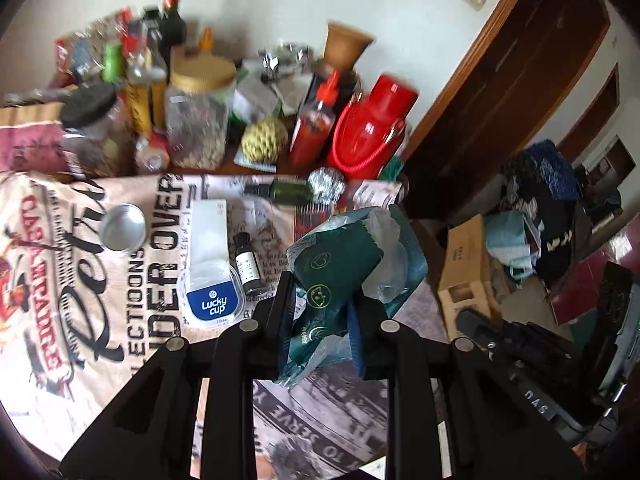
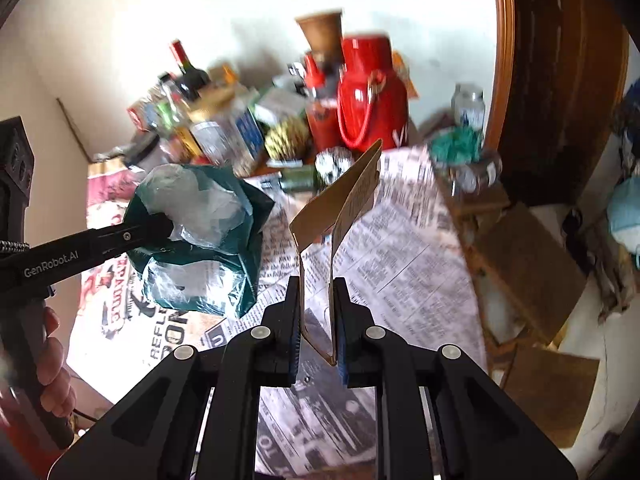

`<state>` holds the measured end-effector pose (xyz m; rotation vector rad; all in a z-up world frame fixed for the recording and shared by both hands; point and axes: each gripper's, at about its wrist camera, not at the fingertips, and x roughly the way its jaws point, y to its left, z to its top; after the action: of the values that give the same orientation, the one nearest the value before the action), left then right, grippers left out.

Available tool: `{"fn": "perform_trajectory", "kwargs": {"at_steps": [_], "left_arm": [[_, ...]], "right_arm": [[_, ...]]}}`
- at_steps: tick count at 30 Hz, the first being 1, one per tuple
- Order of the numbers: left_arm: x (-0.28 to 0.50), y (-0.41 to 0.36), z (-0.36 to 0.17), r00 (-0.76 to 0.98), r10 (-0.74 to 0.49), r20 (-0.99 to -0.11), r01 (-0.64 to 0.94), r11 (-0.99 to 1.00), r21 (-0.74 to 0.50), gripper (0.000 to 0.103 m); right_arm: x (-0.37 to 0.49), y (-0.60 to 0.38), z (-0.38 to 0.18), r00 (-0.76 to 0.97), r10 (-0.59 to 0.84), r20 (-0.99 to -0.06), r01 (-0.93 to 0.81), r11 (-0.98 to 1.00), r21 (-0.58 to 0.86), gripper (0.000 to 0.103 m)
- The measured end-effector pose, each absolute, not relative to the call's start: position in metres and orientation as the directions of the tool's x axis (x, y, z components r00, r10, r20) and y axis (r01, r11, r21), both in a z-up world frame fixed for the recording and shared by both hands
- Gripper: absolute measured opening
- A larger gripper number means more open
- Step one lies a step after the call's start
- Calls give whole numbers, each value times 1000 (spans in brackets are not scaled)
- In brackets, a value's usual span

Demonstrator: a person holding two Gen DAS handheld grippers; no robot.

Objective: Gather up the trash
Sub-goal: 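Lift both bags off the table and carry them toward the floor basin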

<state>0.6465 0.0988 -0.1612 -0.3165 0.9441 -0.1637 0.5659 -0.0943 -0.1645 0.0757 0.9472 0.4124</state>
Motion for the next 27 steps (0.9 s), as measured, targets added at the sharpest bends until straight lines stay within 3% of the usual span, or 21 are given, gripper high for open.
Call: {"fn": "perform_trajectory", "kwargs": {"at_steps": [16,27], "left_arm": [[481,79,-62,784,-41,-619,-153,954,-257,24],[391,88,-46,816,-64,-574,-99,963,-249,24]], "right_arm": [[473,-138,-77,603,504,-618,-483,847,220,13],[386,-128,-55,654,495,-572,-480,856,192,13]]}}
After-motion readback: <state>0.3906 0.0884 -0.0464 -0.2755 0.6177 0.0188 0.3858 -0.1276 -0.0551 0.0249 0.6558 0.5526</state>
